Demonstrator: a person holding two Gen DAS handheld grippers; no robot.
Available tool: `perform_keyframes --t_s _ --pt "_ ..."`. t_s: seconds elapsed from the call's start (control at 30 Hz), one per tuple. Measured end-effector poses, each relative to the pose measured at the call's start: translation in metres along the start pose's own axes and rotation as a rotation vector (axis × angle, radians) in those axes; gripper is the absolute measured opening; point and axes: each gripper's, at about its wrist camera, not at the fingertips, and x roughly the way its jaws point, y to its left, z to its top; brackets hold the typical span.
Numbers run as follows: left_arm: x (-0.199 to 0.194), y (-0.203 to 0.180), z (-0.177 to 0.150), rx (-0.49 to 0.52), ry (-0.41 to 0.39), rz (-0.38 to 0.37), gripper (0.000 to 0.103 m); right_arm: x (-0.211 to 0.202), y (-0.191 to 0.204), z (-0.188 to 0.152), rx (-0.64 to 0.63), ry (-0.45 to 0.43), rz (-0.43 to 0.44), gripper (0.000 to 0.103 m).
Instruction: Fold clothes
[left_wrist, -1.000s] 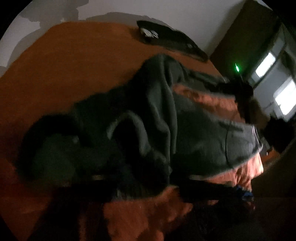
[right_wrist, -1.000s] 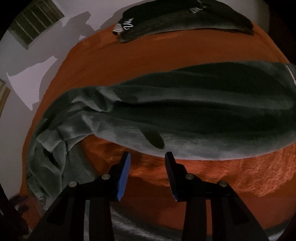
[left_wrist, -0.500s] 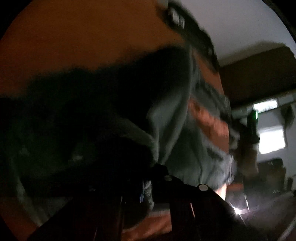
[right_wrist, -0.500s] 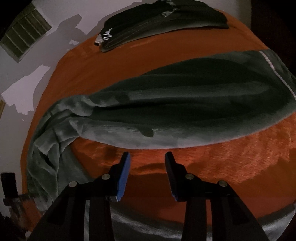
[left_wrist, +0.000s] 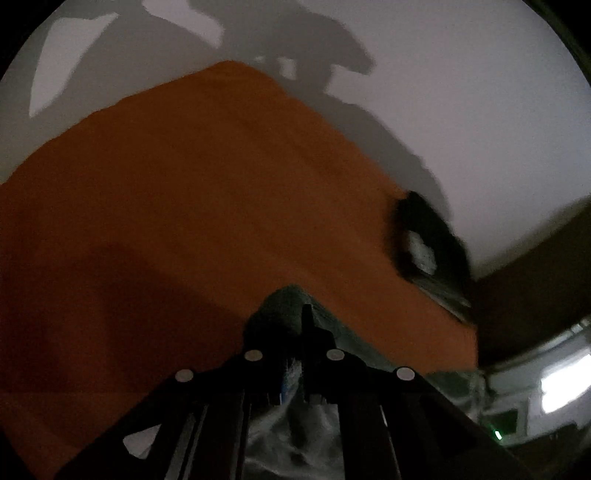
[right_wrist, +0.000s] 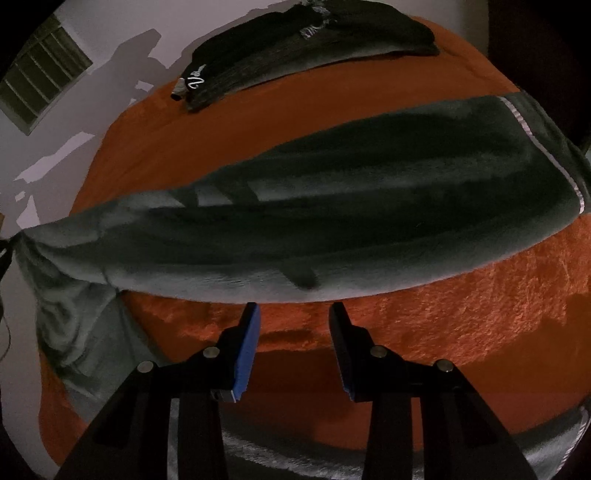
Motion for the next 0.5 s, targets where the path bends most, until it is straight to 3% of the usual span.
perform_keyframes --t_s 0.1,0.33,0.4,0.5 --pt "0.025 0.024 0.045 -0.08 -0.009 0.05 0.006 0.006 -0.004 0.001 0.0 0.02 -0.016 0.037" --pt "0.121 0.055 0.033 -0.208 0.076 0.142 0.008 0.0 -0.03 0.014 -0.007 -0.018 -0.049 0.037" --pt "0.129 0.064 0.029 -0.231 0.097 0.13 0.008 -0.013 -0.052 0.022 0.032 -0.051 -0.058 0.037" --pt "0.114 0.078 0.029 -0.28 0.091 0.022 0.009 -0.037 -0.087 0.031 0.092 -0.106 -0.081 0.045"
